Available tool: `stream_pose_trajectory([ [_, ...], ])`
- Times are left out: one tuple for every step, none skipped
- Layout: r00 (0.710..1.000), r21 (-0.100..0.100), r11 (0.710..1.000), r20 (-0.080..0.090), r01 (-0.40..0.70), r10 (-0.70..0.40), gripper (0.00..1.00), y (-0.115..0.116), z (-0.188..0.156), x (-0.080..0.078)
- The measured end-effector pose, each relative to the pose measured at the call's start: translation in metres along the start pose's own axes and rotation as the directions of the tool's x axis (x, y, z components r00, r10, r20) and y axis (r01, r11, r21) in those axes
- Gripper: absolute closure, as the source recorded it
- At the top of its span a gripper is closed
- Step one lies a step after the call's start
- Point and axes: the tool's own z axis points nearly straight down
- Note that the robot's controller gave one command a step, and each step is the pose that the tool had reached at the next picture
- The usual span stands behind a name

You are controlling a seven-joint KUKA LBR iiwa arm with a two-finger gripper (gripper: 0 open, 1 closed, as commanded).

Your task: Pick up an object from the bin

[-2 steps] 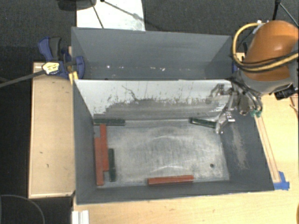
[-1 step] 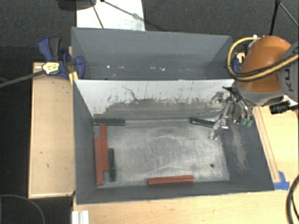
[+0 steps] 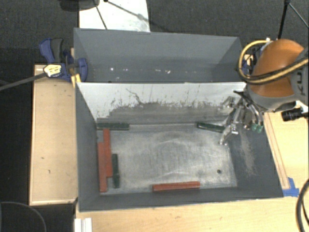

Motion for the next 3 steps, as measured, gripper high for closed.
stream_pose_trajectory([
  [1.000, 0.000, 1.000, 0.000, -0.004, 0.004, 0.00, 0.021, 0.024, 0.003],
  [0.986, -0.001, 0.986, 0.003, -0.166, 0.166, 0.00, 0.026, 0.080, 0.004],
  [0.995, -0.002, 0.995, 0.007, -0.101, 0.101, 1.00, 0.005, 0.077, -0.001],
])
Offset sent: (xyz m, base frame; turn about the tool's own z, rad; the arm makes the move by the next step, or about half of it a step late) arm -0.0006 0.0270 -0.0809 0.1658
